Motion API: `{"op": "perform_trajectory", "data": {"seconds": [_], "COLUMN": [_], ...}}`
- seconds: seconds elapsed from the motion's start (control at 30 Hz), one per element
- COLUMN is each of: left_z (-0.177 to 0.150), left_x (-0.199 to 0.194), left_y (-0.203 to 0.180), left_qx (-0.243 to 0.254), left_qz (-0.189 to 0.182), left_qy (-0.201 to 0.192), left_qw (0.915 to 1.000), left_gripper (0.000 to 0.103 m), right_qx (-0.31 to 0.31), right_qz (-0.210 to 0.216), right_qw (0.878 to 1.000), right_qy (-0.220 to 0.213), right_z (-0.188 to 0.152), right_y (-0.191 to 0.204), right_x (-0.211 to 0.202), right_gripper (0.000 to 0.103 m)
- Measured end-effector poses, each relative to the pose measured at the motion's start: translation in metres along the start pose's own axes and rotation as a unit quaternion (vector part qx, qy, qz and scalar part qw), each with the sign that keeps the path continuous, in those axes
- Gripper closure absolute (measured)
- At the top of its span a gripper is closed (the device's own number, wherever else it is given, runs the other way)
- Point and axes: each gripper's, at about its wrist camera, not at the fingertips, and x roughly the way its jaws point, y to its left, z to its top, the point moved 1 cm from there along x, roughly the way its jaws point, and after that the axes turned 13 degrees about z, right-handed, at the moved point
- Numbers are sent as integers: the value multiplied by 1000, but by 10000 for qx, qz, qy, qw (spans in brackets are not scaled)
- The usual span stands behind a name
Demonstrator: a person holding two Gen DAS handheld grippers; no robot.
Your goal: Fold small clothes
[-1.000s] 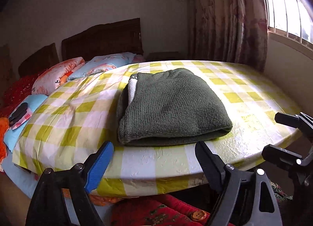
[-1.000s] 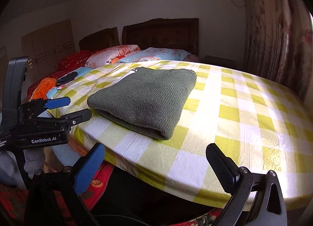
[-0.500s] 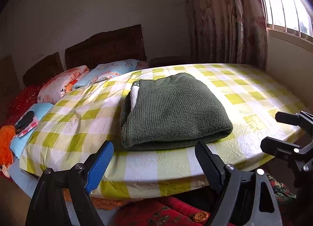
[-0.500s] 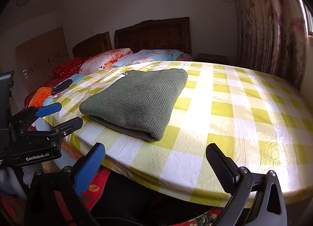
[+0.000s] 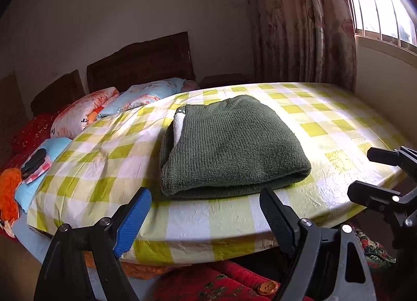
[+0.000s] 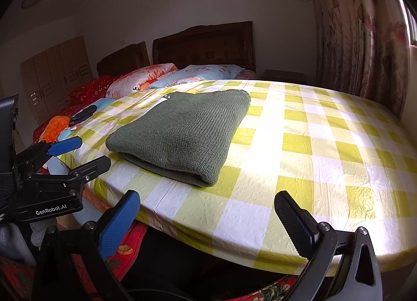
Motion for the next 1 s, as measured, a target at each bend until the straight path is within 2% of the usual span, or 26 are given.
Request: {"op": "perform_trajectory", "data": {"seconds": [1.0], "left_z": [1], "left_x": [0], "left_y": [-1], "left_qx": [14], "left_qz": [3], "left_qy": [-6], "left_qw": [10000], "left_gripper": [16], "right_qx": [51], "right_qz": [-9], "right_qw": [10000], "right_qy": [30], "right_z": [-3], "right_y": [0], "right_x": [2], "right_gripper": [0]}}
